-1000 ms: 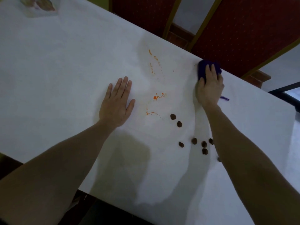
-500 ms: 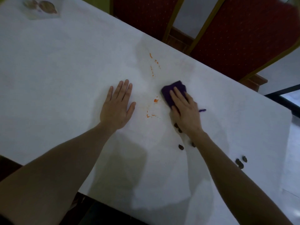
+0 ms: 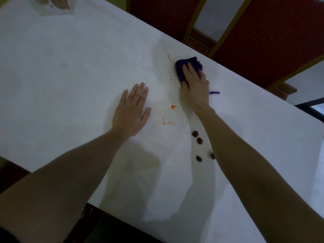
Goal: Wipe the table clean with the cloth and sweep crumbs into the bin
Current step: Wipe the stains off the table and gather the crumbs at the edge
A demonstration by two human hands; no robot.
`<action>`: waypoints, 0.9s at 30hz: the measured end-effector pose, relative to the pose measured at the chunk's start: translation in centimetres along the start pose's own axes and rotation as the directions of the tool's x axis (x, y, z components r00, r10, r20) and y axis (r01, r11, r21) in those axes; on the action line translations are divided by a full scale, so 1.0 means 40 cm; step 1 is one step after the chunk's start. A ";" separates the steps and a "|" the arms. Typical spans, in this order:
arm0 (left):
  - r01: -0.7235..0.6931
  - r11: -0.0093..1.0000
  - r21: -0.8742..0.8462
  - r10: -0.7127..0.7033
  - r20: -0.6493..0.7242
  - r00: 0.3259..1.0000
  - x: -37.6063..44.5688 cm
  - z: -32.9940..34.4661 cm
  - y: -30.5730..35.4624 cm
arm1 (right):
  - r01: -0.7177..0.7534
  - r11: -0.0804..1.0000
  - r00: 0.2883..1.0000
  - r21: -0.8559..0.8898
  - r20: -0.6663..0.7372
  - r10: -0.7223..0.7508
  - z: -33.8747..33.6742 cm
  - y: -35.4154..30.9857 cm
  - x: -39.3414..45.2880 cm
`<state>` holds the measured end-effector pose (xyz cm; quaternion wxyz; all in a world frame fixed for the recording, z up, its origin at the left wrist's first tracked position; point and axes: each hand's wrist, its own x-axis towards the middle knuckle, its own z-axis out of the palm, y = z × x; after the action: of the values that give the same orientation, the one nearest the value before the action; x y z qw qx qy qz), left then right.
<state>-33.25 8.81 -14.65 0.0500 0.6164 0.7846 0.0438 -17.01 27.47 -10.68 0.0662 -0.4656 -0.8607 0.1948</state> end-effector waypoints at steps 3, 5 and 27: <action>-0.006 1.000 -0.017 0.006 0.019 1.000 -0.005 -0.002 0.002 | 0.123 0.992 0.991 -0.003 0.062 -0.122 0.018 -0.020 -0.105; -0.018 0.995 -0.101 0.021 0.029 0.999 -0.002 -0.009 -0.005 | 0.142 0.990 0.988 -0.002 0.058 -0.142 0.009 0.009 -0.176; 0.141 0.990 -0.020 -0.142 -0.013 0.990 -0.031 -0.035 -0.179 | 0.236 0.972 0.969 -0.011 0.078 -0.235 0.080 -0.185 0.007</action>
<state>-40.04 5.92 -14.16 0.0530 0.5584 0.8262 0.0520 -23.85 23.20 -10.70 0.0515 -0.3531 -0.9137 0.1945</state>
